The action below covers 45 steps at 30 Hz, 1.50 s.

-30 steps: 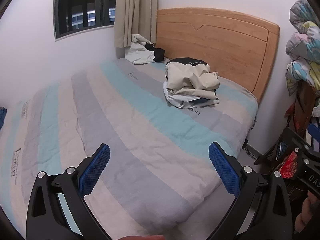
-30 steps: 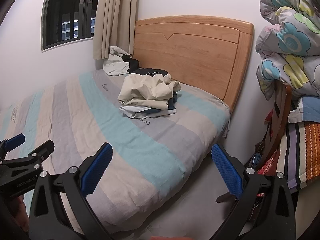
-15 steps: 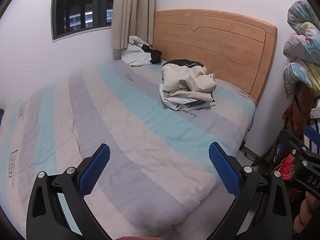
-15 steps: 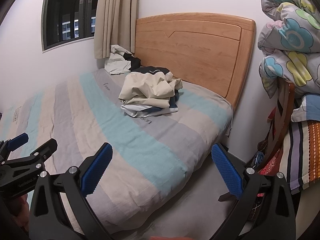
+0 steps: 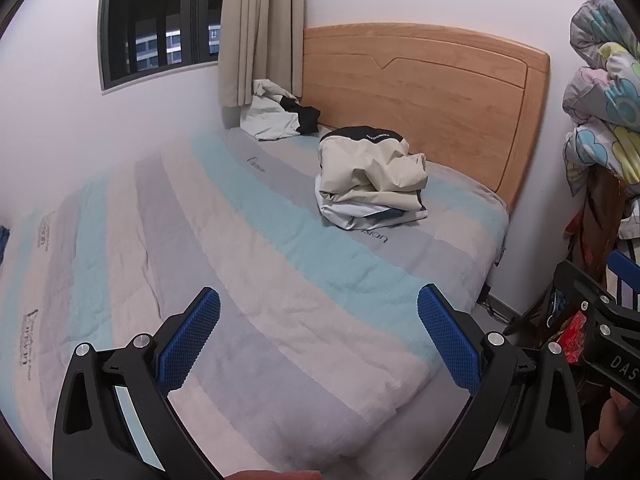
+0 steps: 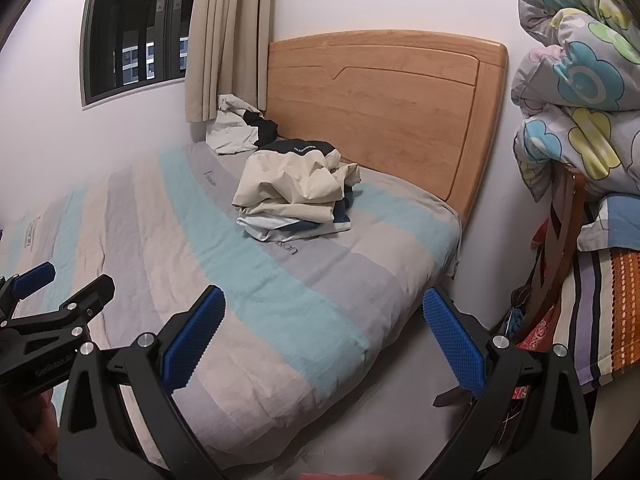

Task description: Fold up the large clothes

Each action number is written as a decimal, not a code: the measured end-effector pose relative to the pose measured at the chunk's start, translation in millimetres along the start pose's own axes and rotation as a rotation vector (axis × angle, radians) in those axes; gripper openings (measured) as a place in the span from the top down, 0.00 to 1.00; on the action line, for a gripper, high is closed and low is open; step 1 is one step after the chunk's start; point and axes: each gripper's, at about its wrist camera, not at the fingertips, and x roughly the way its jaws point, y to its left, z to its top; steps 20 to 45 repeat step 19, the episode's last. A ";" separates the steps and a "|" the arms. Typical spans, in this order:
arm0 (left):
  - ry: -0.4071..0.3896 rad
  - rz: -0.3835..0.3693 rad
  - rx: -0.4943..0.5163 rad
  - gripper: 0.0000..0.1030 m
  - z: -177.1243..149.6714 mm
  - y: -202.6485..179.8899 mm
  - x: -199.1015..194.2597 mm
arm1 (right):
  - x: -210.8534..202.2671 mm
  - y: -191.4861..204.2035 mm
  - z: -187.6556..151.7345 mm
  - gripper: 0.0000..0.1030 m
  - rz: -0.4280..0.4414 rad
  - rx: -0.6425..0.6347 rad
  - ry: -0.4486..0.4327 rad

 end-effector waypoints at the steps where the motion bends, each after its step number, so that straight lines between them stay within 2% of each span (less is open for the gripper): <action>1: -0.005 -0.002 0.001 0.06 2.0 -0.5 -0.9 | -0.7 -0.8 1.7 0.07 0.000 0.001 -0.004; 9: -0.056 -0.005 0.002 0.06 10.2 -5.1 -8.1 | 3.4 -3.8 11.7 0.07 -0.001 -0.005 -0.008; 15: -0.021 -0.029 -0.009 0.06 13.1 -5.2 -3.4 | 5.5 -5.8 15.7 0.07 -0.001 0.000 -0.006; 45: -0.022 -0.023 0.000 0.06 12.4 -6.0 -3.4 | 5.5 -6.8 16.3 0.07 0.000 0.002 -0.005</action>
